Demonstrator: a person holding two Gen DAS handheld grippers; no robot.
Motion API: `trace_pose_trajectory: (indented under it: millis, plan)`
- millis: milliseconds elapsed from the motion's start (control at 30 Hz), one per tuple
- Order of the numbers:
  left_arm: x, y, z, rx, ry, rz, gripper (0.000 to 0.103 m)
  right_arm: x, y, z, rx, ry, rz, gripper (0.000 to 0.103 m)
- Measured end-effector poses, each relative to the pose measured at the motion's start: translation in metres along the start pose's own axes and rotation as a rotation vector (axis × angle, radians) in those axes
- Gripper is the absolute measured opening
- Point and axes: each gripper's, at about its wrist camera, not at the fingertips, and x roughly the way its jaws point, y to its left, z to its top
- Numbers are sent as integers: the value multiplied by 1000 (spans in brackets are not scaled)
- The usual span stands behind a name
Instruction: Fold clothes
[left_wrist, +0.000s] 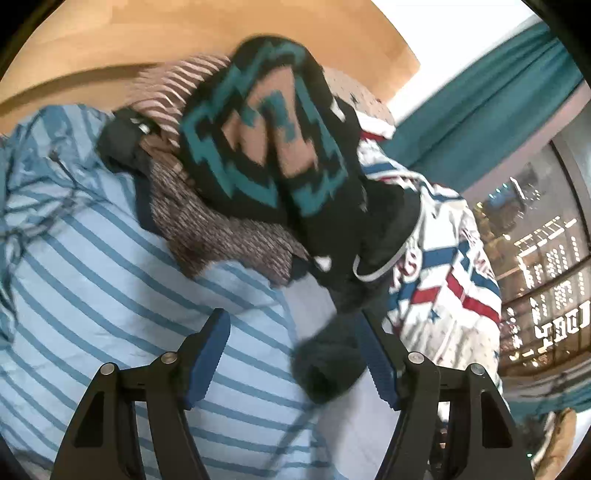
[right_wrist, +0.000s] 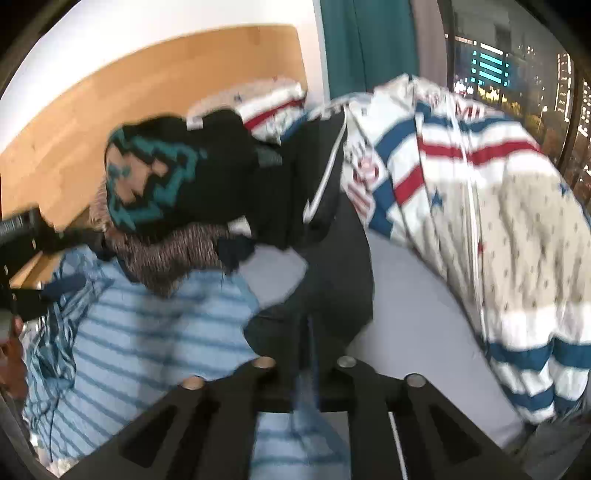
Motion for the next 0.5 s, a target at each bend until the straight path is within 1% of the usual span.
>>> trace_pose_trajectory:
  millis: [33, 67, 133, 167, 200, 233, 300, 367, 433, 500]
  plan:
    - [-3, 3, 8, -1, -16, 7, 71, -1, 6, 9, -9, -25, 7, 46]
    - [-6, 6, 17, -3, -37, 12, 71, 2, 14, 20, -27, -46, 18, 46]
    - [-8, 12, 41, 0, -79, 26, 71, 14, 33, 39, -64, -59, 42, 48]
    - [-8, 15, 53, 2, -97, 34, 71, 24, 44, 50, -84, -62, 52, 56]
    - [0, 18, 69, 2, -101, 50, 74, 37, 55, 61, -105, -66, 60, 63]
    - [8, 21, 85, 2, -105, 65, 80, 49, 67, 72, -126, -70, 68, 74]
    - [24, 27, 116, 2, -112, 95, 80, 79, 95, 94, -189, -83, 71, 76]
    - [47, 29, 143, 6, -105, 117, 80, 113, 125, 113, -270, -87, 63, 81]
    - [73, 30, 164, 22, -93, 141, 80, 151, 152, 126, -347, -67, 60, 84]
    - [103, 30, 176, 66, -58, 183, 80, 187, 170, 130, -380, -18, 58, 83]
